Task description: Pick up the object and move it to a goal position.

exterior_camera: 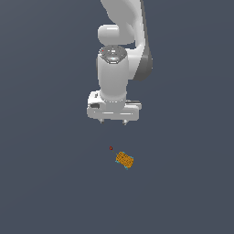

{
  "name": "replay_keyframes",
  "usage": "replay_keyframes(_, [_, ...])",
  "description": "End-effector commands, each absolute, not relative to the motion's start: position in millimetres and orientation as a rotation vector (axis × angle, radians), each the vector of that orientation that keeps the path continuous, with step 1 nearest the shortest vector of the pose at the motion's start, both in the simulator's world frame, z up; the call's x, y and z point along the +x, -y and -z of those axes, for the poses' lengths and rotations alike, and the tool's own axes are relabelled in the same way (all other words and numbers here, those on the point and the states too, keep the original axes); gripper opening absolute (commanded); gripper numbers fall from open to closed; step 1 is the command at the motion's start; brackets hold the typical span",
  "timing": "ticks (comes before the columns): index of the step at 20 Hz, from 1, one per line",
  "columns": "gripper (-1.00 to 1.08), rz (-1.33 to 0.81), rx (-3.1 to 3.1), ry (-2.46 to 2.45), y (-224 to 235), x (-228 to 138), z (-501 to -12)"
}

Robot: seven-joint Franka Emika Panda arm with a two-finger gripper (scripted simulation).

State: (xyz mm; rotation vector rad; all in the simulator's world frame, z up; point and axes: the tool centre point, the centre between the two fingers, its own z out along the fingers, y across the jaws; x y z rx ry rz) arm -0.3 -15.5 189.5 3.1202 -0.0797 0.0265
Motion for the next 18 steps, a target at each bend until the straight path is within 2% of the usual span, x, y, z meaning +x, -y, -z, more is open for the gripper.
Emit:
replay_keyframes(1, [1.00,-0.027,3.120,0.078,16,0,-189])
replay_keyframes(18, [1.00,-0.010,3.090,-0.360,8,28,-160])
